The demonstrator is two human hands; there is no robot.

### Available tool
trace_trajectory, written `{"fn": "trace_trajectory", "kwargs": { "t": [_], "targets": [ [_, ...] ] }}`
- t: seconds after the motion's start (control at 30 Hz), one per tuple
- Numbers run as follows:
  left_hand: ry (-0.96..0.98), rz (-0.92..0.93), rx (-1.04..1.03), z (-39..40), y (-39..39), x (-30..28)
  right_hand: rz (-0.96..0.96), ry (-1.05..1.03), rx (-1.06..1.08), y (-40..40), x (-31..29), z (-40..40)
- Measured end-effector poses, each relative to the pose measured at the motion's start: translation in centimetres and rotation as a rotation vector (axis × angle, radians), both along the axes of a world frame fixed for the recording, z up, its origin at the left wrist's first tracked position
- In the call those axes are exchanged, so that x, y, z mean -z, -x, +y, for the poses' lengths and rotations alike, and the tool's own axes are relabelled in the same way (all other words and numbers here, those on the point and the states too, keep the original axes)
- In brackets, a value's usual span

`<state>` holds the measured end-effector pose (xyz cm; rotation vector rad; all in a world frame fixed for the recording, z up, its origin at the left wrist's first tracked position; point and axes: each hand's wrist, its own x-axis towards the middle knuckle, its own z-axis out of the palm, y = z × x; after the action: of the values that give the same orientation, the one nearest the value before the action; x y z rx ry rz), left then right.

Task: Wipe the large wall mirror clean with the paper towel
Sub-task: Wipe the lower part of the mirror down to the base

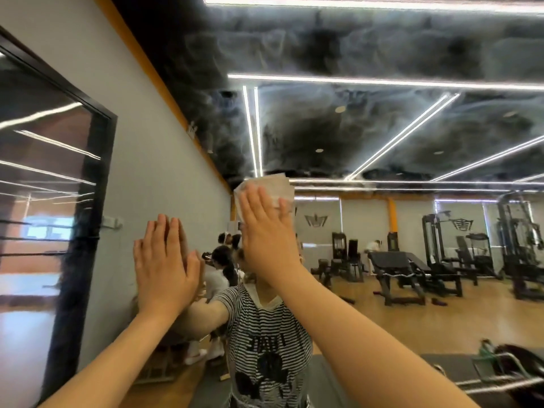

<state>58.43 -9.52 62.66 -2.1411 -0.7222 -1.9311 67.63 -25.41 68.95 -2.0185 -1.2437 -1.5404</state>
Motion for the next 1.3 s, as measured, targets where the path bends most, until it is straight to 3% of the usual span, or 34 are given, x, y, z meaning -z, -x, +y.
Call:
{"fn": "trace_trajectory", "kwargs": {
  "t": [0.17, 0.4, 0.6, 0.77, 0.93, 1.17, 1.3],
  "targets": [
    [0.002, -0.018, 0.008, -0.2, 0.0, -0.1, -0.147, 0.083, 0.053, -4.2, -1.1, -4.6],
    [0.000, -0.019, 0.014, -0.2, -0.1, 0.0, 0.053, -0.171, 0.152, -10.6, -1.0, -14.8],
    [-0.003, -0.018, 0.011, -0.3, 0.0, 0.0, 0.247, -0.446, 0.118, -7.4, -0.6, -10.0],
    [0.000, -0.013, 0.032, -0.1, 0.1, 0.0, 0.042, -0.182, 0.044, -2.7, 0.6, -2.8],
    [0.004, -0.018, 0.041, 0.0, 0.1, 0.0, -0.115, -0.016, 0.073, -5.1, -0.3, -5.2],
    [-0.001, -0.020, 0.034, -0.2, 0.1, -0.1, 0.084, -0.237, 0.163, -11.1, 0.0, -14.9],
    [-0.018, -0.016, 0.013, -0.3, 0.1, -0.1, 0.161, -0.352, 0.134, -10.4, 0.1, -14.3]
  ]
}}
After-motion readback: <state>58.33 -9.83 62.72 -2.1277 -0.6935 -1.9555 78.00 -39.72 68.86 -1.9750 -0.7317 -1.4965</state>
